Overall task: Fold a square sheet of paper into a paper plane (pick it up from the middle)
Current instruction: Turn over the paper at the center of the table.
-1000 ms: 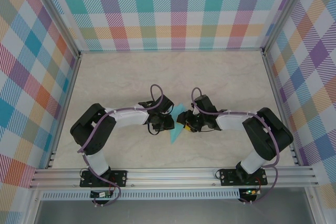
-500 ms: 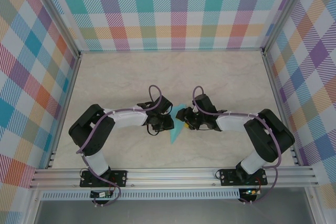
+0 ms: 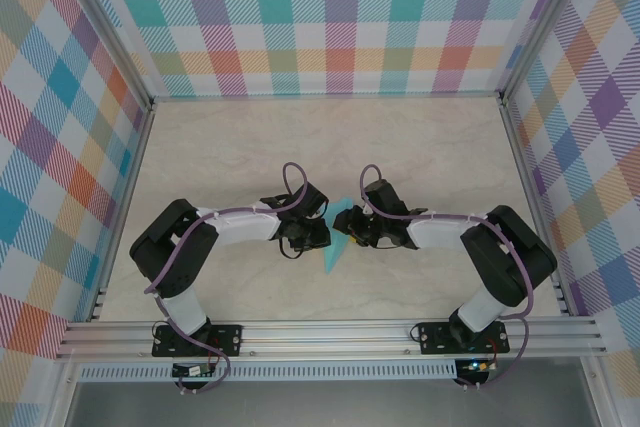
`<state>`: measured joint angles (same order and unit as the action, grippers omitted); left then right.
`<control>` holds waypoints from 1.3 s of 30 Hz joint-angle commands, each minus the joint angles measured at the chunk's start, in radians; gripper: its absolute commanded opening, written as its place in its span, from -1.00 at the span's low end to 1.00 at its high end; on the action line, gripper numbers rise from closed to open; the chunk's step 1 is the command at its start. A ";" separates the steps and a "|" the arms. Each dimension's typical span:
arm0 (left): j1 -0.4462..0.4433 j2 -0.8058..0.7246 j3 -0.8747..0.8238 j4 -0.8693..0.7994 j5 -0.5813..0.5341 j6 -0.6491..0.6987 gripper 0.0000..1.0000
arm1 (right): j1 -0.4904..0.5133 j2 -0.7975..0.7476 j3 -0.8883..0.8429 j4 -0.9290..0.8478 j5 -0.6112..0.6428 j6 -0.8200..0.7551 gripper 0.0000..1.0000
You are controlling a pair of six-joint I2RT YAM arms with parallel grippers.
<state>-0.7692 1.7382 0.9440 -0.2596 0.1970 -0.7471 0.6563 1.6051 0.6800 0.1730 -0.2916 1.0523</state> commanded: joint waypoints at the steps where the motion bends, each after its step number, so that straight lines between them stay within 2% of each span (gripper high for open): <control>1: 0.012 -0.014 -0.018 0.009 -0.014 -0.008 -0.63 | 0.002 0.031 0.055 -0.020 -0.013 -0.070 -0.23; 10: 0.013 -0.029 -0.029 0.013 -0.023 -0.015 -0.64 | 0.001 0.099 0.102 -0.029 -0.035 -0.104 -0.30; 14: 0.013 -0.035 -0.032 0.012 -0.025 -0.014 -0.64 | 0.002 0.111 0.116 -0.041 -0.045 -0.131 -0.45; 17: 0.014 -0.048 -0.040 0.024 -0.023 -0.017 -0.64 | 0.001 0.112 0.130 -0.069 -0.053 -0.162 -0.65; 20: 0.013 -0.093 -0.068 0.055 -0.019 -0.038 -0.58 | 0.002 0.093 0.154 -0.139 -0.041 -0.215 -0.83; 25: 0.014 -0.251 -0.154 0.075 -0.071 -0.071 -0.44 | 0.002 0.026 0.233 -0.357 0.031 -0.350 -0.87; 28: 0.013 -0.360 -0.204 0.040 -0.132 -0.076 -0.37 | 0.004 -0.023 0.291 -0.519 0.115 -0.437 -0.87; 31: 0.017 -0.457 -0.250 -0.008 -0.208 -0.087 -0.30 | 0.009 -0.055 0.364 -0.703 0.260 -0.511 -0.85; 35: 0.039 -0.579 -0.331 -0.052 -0.283 -0.126 -0.18 | 0.038 -0.014 0.520 -1.008 0.549 -0.545 -0.83; 39: 0.064 -0.695 -0.402 -0.082 -0.355 -0.182 -0.07 | 0.096 0.116 0.686 -1.236 0.819 -0.502 -0.85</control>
<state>-0.7277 1.1027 0.5808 -0.2775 -0.0620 -0.8757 0.7139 1.6306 1.2854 -0.7723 0.2531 0.5602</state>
